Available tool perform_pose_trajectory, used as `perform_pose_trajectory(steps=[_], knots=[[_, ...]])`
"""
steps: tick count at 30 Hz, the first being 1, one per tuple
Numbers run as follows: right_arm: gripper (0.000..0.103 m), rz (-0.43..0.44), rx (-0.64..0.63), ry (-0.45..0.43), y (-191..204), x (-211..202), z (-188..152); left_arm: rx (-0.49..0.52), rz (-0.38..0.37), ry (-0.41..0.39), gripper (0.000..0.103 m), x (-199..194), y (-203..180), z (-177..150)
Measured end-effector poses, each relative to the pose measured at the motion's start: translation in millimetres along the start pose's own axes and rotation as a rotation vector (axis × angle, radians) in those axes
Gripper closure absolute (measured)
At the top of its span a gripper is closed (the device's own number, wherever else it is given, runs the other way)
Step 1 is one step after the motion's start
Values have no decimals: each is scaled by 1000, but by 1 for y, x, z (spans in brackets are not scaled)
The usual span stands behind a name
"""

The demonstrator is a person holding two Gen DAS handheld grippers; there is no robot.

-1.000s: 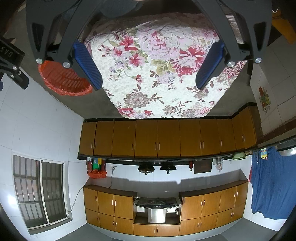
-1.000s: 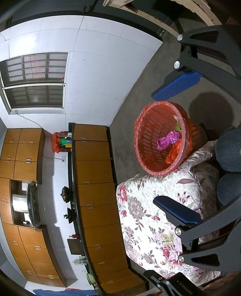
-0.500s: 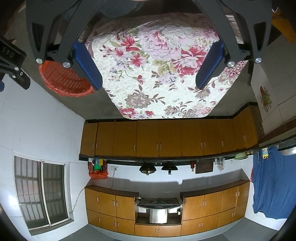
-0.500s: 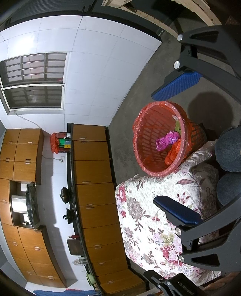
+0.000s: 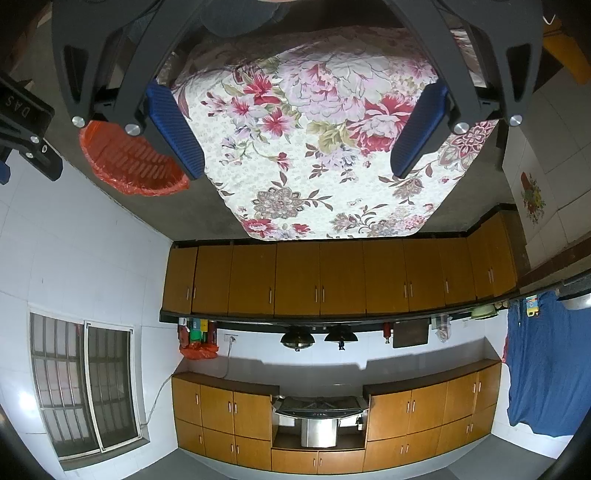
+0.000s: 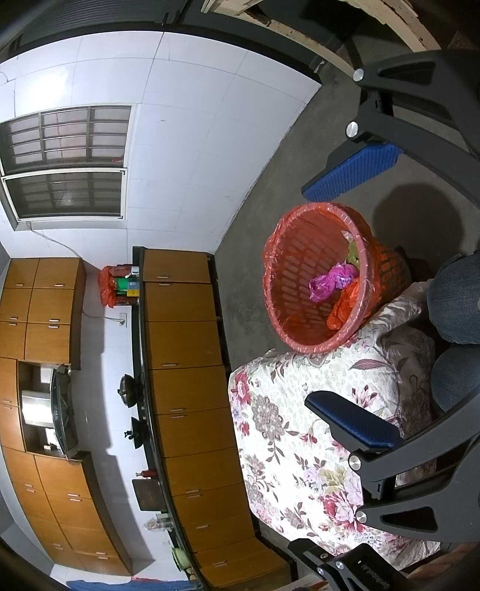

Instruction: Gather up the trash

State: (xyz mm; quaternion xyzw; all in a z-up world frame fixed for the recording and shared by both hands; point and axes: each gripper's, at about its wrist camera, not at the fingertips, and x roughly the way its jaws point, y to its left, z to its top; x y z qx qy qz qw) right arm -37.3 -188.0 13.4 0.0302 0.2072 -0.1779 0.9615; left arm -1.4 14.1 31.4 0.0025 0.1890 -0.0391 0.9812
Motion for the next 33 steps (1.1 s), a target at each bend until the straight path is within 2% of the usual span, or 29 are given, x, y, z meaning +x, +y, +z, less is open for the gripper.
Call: perform_pose_trajectory(steps=[33], knots=[[2,1,2,7,-1,0,-3,1,2,6,4,1,-2,-7]])
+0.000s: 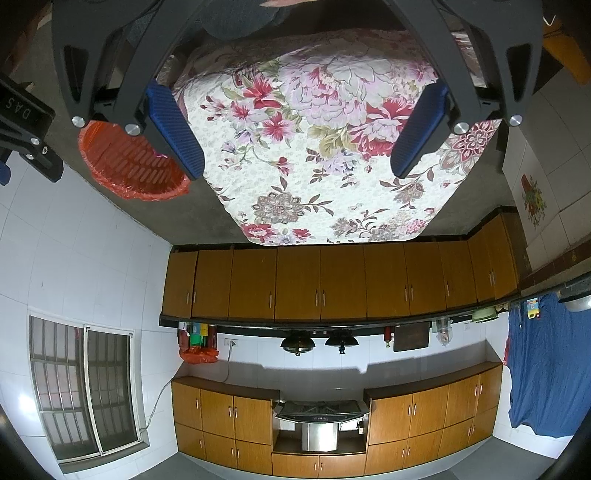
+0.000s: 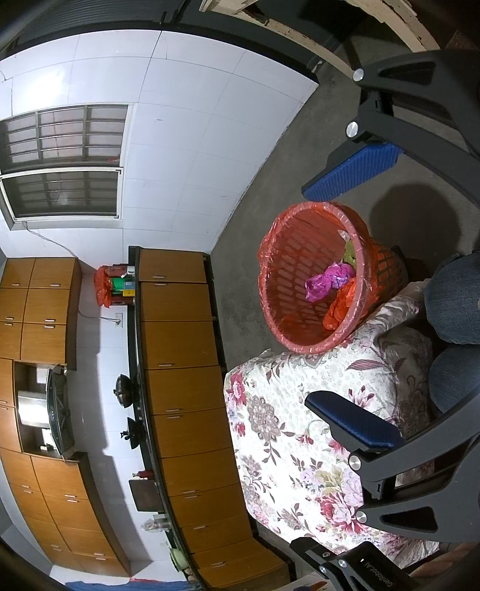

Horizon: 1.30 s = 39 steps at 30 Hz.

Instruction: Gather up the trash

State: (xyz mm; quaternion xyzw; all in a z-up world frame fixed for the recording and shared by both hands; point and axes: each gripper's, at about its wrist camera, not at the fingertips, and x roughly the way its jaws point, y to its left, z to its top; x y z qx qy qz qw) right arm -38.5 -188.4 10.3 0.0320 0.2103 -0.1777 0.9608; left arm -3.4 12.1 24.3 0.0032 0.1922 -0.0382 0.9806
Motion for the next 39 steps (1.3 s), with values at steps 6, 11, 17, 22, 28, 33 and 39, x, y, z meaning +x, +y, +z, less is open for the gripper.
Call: perform_pose_trajectory(steps=[6,11,17,22,28,33,39], knots=[[2,0,0,3,0,-2,-3,1,0,8,4,2,1,-3],[2,1,1,3,0,-1,-2,-2,0,15,4,4,3,-2],[2,1,0,3,-1,0,0,-2,1,16,4,3,4,-3],[2,1,0,4,-1,0,0,-2,1,16,4,3,4,-3],[2,1,0,6,-1,-1,0,-3,2,20,4,5,5,-3],[2,2,1,8,-1,-1,-2,-5,6,24,4,5,6,-5],[2,2,0,8,-1,0,-1,-4,11,28,4,8,6,-6]])
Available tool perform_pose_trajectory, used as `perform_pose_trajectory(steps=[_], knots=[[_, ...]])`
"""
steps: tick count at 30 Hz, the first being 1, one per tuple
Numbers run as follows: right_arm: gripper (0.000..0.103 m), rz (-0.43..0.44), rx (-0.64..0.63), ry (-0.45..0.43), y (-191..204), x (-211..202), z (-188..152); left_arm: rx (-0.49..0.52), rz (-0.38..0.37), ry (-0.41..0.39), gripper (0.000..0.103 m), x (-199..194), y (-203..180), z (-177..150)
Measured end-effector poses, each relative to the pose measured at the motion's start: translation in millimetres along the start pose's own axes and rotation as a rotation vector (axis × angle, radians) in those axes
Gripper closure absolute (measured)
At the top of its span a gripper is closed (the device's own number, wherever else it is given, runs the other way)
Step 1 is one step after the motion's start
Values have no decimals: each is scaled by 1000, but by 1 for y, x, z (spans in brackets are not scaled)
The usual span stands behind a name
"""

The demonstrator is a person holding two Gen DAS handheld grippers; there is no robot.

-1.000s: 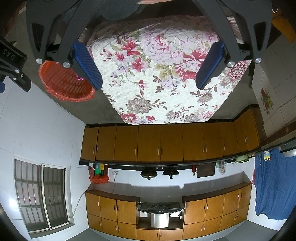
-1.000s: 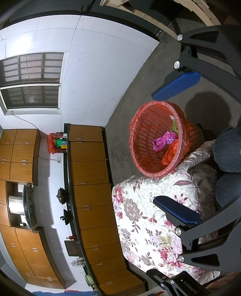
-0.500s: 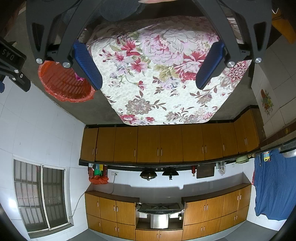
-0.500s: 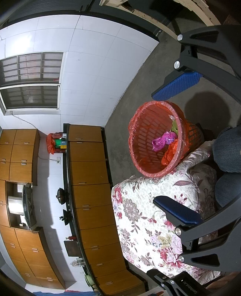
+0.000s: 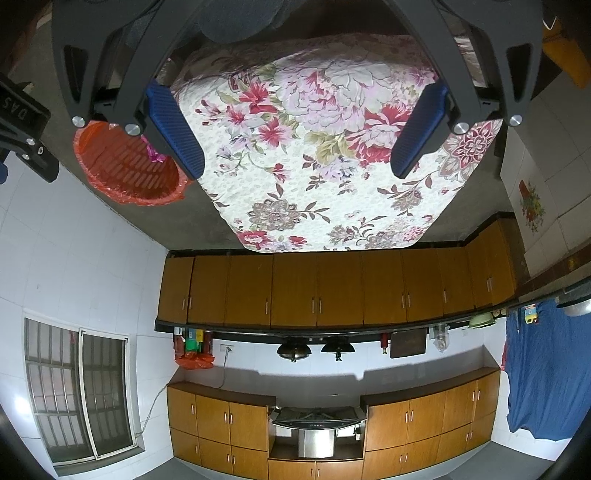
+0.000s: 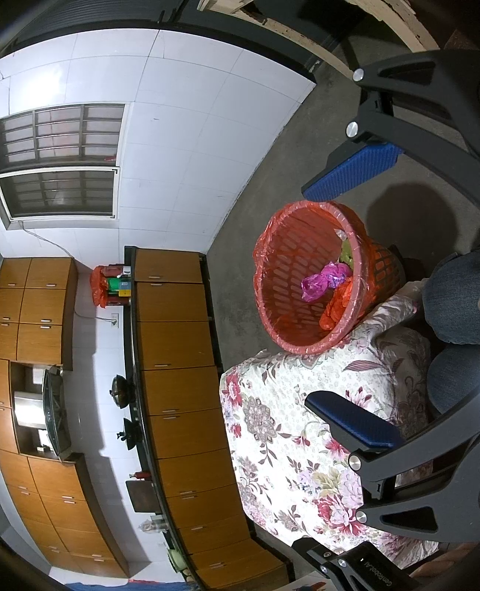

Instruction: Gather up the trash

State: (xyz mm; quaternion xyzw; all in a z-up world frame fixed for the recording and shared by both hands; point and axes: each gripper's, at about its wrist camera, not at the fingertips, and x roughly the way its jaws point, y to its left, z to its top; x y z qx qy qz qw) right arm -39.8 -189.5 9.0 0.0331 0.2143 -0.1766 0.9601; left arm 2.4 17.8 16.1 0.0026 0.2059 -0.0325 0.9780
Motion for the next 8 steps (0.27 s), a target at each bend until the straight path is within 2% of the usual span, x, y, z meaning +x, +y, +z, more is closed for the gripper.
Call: perform_pose_trajectory(steps=[8], knots=[[2,0,0,2,0,-2,-1,-3,-3,14,4,3,2,0]])
